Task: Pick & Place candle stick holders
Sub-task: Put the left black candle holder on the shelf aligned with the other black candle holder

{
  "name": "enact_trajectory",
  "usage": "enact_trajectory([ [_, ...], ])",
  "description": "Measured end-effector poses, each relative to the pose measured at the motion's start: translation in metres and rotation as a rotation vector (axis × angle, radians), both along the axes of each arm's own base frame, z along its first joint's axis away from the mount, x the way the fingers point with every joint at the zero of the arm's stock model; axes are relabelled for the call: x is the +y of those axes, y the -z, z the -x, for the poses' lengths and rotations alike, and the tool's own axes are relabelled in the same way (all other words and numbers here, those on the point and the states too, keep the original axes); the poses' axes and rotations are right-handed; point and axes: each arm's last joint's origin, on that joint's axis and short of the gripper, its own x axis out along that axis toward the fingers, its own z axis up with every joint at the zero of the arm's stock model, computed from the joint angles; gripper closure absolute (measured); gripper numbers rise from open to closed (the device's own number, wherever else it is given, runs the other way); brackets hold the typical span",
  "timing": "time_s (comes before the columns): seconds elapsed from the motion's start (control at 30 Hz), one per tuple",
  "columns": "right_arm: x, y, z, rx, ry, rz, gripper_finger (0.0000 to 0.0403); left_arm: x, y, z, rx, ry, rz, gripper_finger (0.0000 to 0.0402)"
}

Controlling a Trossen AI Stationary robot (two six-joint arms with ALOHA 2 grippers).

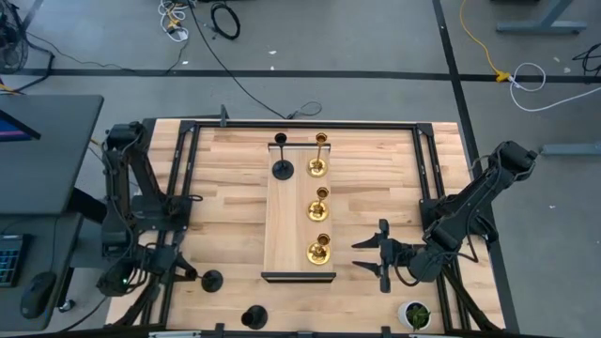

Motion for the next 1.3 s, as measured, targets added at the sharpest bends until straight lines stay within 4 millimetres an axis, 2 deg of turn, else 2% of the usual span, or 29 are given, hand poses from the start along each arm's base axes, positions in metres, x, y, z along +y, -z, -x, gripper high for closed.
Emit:
enact_trajectory([
  [0.4,0.0,0.0,0.0,-0.003,0.007,0.003,0.0207,-0.011,0.015,-0.001,-0.045,-0.031,-0.074,0.0305],
  [0.87,-0.001,0.0,0.0,-0.009,0.022,0.007,0.0207,-0.017,0.023,-0.004,-0.104,-0.079,-0.115,0.0307],
  [1.0,-0.001,0.0,0.0,-0.009,0.022,0.008,0.0207,-0.016,0.023,-0.009,-0.104,-0.09,-0.137,0.0323],
  [1.3,-0.001,0.0,0.0,-0.009,0.023,0.008,0.0207,-0.018,0.022,-0.014,-0.089,-0.081,-0.154,0.0389],
])
